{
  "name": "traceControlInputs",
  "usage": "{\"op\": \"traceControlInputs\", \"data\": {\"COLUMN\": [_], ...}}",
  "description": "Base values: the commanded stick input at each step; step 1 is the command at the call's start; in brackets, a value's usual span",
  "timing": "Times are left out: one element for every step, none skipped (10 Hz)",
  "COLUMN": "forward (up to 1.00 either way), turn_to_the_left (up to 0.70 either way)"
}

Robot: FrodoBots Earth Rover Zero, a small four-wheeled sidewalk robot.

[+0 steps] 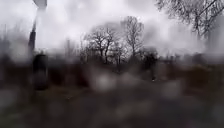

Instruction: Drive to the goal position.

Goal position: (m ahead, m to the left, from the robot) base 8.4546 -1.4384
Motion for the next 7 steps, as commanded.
{"op": "traceControlInputs", "data": {"forward": [1.00,1.00,1.00,1.00,1.00,1.00,1.00], "turn_to_the_left": [0.00,0.00,0.00,0.00,0.00,0.00,0.00]}}
